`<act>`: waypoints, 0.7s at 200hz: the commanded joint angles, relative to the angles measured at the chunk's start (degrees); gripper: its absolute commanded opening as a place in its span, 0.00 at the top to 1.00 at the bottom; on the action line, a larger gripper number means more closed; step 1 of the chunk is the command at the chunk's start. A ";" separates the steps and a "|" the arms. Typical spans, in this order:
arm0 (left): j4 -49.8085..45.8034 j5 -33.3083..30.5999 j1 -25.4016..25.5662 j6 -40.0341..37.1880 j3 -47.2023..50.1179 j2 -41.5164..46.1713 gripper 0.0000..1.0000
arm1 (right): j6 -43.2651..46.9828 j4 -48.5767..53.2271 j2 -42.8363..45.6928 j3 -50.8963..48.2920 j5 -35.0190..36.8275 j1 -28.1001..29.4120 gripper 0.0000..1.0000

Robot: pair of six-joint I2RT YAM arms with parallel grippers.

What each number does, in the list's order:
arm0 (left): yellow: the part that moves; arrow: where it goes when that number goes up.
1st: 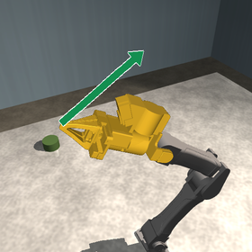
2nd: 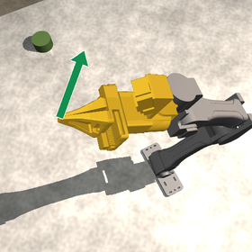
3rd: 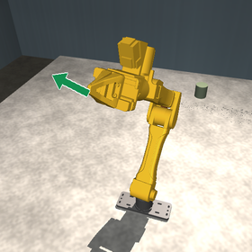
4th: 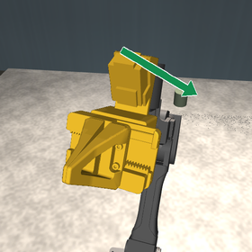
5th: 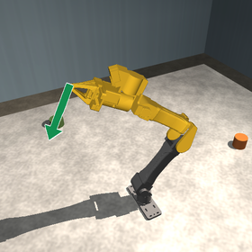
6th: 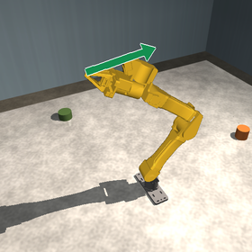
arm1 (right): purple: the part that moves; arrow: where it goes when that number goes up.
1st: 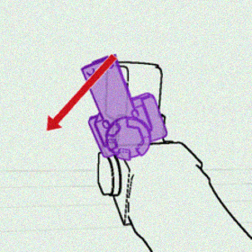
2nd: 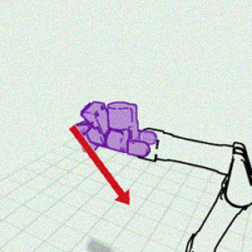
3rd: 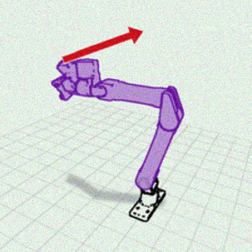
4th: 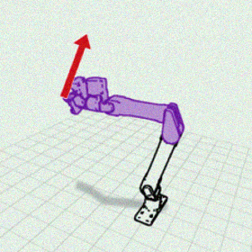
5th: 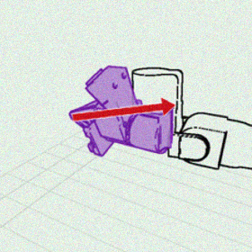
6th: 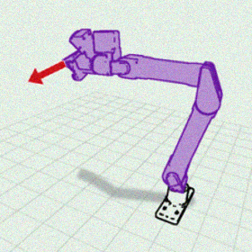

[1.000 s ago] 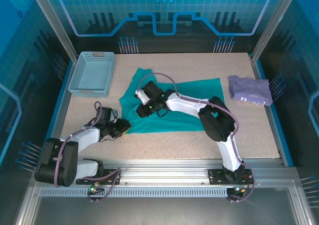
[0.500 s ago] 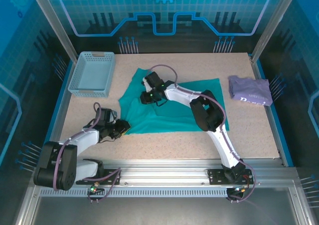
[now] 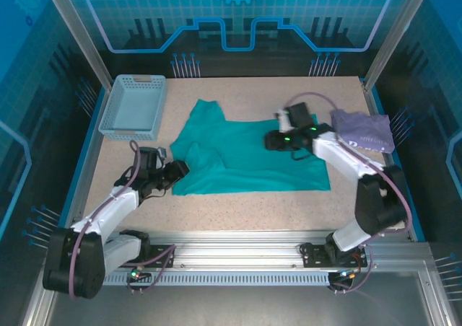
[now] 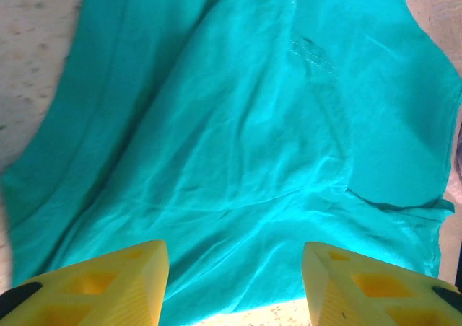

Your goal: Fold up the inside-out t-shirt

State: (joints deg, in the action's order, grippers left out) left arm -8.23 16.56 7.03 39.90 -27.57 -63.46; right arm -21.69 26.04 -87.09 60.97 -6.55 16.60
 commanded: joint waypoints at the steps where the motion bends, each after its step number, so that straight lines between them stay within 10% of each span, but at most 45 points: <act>1: 2.32 2.55 1.53 -1.93 -4.30 -5.92 0.46 | -1.67 8.29 2.07 -7.45 1.63 -7.31 0.50; 71: 7.76 7.24 1.63 -0.01 -5.37 -22.66 0.46 | -1.64 5.91 -6.27 -16.28 -13.50 -23.31 0.52; 140: -3.87 5.02 1.85 3.33 9.68 -2.69 0.45 | -12.22 10.44 17.13 -32.49 -14.32 -29.71 0.56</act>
State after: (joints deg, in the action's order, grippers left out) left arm -0.08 22.85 8.43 41.08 -22.63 -73.10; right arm -27.33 27.73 -79.55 33.26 -25.65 -13.39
